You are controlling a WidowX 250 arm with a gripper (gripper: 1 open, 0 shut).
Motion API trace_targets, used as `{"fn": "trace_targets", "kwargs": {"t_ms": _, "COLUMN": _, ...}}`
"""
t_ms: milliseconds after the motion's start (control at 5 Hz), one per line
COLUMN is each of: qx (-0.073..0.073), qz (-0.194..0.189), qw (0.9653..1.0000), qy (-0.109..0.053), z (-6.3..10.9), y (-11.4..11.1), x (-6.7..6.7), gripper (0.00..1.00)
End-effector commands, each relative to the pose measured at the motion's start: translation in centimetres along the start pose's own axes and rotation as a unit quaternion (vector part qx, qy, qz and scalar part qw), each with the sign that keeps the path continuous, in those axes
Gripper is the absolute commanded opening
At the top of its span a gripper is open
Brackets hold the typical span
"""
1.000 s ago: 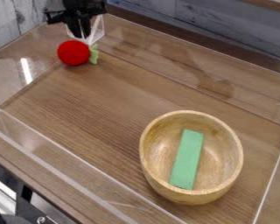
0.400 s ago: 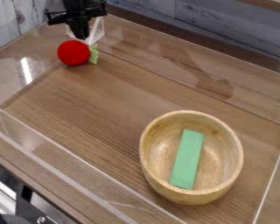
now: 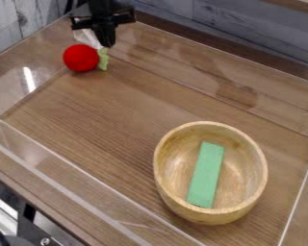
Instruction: Move the red object to the left side of the table
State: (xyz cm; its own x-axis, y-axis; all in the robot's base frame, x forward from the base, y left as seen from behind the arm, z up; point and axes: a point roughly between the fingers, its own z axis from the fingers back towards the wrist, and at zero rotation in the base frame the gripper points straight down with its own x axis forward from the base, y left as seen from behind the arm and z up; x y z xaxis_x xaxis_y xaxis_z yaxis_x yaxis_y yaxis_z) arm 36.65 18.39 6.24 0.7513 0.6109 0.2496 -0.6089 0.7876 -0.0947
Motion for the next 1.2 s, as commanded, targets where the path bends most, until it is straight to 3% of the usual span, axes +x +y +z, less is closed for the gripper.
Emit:
{"fn": "trace_targets", "kwargs": {"t_ms": 0, "qx": -0.012, "qz": -0.031, "qw": 0.999, "qy": -0.03, "z": 1.1, "y": 0.9, "x": 2.2, "gripper": 0.0}}
{"fn": "trace_targets", "kwargs": {"t_ms": 200, "qx": -0.006, "qz": -0.019, "qw": 0.9994, "qy": -0.028, "z": 0.6, "y": 1.1, "x": 2.1, "gripper": 0.0}}
{"fn": "trace_targets", "kwargs": {"t_ms": 400, "qx": -0.002, "qz": -0.008, "qw": 0.9997, "qy": -0.024, "z": 0.3, "y": 1.2, "x": 1.9, "gripper": 1.0}}
{"fn": "trace_targets", "kwargs": {"t_ms": 600, "qx": 0.002, "qz": 0.004, "qw": 0.9998, "qy": -0.021, "z": 0.1, "y": 1.3, "x": 1.7, "gripper": 1.0}}
{"fn": "trace_targets", "kwargs": {"t_ms": 1000, "qx": -0.021, "qz": -0.052, "qw": 0.9984, "qy": -0.011, "z": 2.4, "y": -1.6, "x": 0.4, "gripper": 1.0}}
